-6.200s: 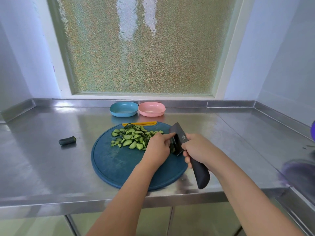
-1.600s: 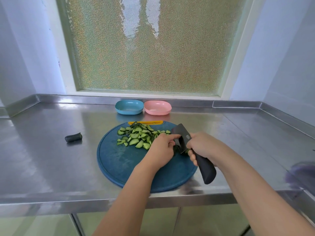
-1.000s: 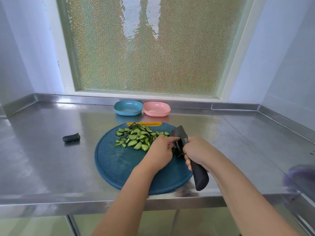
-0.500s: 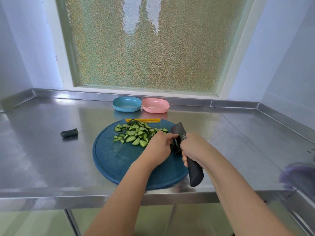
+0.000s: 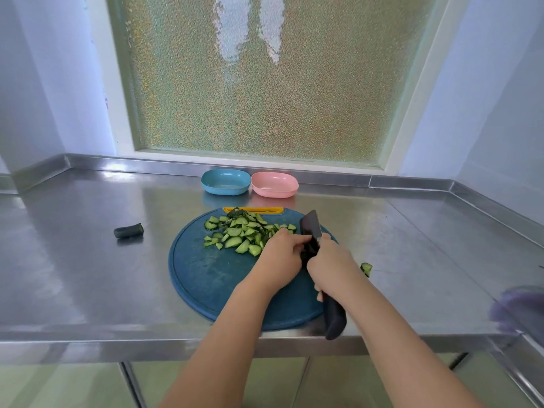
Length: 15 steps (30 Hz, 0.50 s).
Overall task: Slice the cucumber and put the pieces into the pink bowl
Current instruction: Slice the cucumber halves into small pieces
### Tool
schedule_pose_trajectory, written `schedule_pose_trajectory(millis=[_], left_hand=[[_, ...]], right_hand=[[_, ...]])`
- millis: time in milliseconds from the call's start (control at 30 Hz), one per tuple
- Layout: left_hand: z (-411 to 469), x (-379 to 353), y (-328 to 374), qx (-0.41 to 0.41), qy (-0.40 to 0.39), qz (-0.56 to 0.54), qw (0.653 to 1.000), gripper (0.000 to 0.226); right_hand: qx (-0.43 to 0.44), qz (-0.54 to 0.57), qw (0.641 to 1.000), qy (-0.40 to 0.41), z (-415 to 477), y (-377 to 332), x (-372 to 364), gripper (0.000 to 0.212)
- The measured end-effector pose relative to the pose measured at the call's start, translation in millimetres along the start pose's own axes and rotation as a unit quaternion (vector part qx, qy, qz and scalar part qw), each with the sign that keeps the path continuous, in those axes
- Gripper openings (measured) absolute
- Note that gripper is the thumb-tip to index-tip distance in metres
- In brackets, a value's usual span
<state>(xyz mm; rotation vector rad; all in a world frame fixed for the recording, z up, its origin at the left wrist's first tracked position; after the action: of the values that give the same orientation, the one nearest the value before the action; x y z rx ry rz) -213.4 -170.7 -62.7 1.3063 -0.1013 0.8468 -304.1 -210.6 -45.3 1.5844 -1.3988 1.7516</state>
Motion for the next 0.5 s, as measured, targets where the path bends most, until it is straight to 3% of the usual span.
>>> schedule_pose_trajectory(millis=[233,500], left_hand=[[0.0,3.9,2.0,-0.002,0.01,-0.028,1.0,0.045],[-1.1,4.2,3.1,-0.001,0.011,-0.033,0.999,0.046]], right_hand=[[-0.037,0.145,0.982,-0.112,12.2,15.0,24.3,0.02],[-0.06,0.221,0.961,-0.153,8.4,16.9,25.5,0.011]])
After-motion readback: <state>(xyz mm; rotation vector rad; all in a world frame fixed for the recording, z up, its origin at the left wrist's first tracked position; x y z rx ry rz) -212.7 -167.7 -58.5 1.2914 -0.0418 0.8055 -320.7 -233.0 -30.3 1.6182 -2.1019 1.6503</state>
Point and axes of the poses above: each hand's wrist, its own z-axis towards the middle knuckle, its own x-axis out of the back of the hand, y = z × x, the point moved 4 cm from there along z, towards the middle knuckle, and after that the axes turned 14 degrees about -z, right-handed, at the moved point
